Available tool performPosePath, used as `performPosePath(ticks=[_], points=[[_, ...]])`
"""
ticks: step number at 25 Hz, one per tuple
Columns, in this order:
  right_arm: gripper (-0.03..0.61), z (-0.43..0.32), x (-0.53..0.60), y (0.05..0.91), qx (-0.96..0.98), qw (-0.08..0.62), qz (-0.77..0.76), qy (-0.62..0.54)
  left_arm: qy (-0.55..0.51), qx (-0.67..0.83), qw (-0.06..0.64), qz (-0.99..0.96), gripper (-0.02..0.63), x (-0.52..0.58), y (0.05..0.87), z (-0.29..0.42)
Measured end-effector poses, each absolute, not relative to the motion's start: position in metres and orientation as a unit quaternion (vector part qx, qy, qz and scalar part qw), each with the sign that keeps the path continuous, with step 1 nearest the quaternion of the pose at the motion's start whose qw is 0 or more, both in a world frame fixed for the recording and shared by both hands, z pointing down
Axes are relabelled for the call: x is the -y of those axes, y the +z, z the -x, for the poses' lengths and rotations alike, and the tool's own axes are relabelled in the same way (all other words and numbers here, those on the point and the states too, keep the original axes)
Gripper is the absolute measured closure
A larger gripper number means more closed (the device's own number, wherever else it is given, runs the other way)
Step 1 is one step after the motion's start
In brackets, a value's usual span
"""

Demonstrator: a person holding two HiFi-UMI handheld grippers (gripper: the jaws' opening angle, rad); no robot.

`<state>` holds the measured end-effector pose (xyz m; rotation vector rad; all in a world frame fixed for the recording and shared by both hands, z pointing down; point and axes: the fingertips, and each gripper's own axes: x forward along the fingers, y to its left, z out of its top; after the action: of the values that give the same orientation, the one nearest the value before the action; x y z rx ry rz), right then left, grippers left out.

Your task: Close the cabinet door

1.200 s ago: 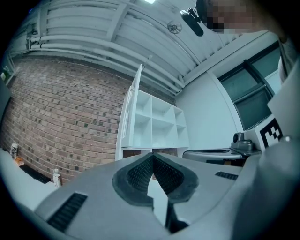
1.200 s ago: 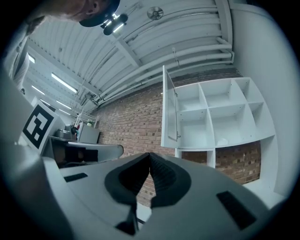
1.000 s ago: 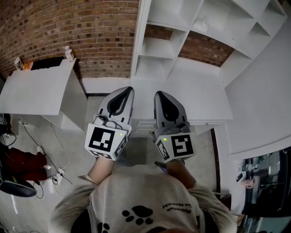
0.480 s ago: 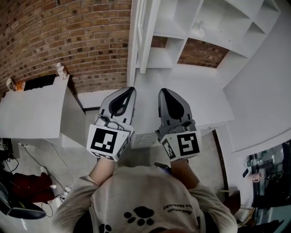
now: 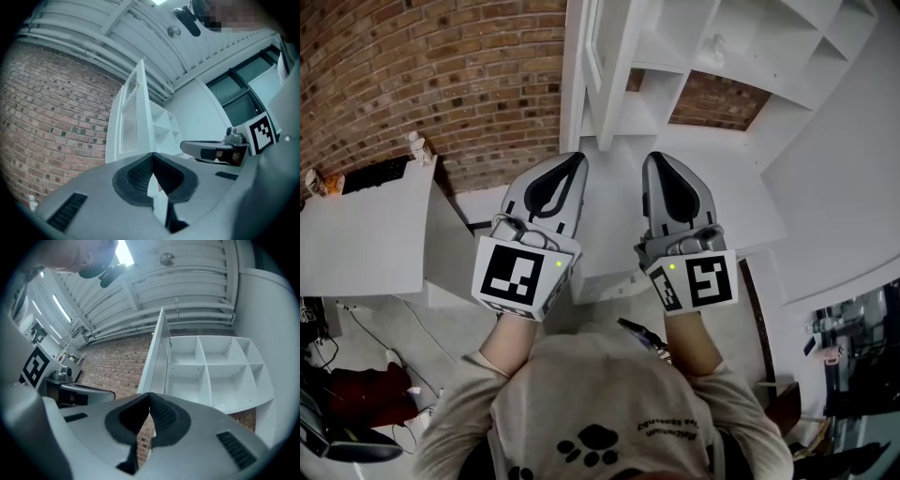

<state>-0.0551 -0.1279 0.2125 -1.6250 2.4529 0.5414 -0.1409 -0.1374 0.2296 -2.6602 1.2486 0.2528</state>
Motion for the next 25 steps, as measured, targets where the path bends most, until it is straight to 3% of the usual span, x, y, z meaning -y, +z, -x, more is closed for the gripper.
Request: performPosePath(ticks=[25], points=[[0.567, 0.069, 0.153, 0.093, -0.835, 0.07, 0.49, 0.242, 0.089, -0.426, 0.179, 0.882, 0.606, 0.155, 0.118, 0.139]])
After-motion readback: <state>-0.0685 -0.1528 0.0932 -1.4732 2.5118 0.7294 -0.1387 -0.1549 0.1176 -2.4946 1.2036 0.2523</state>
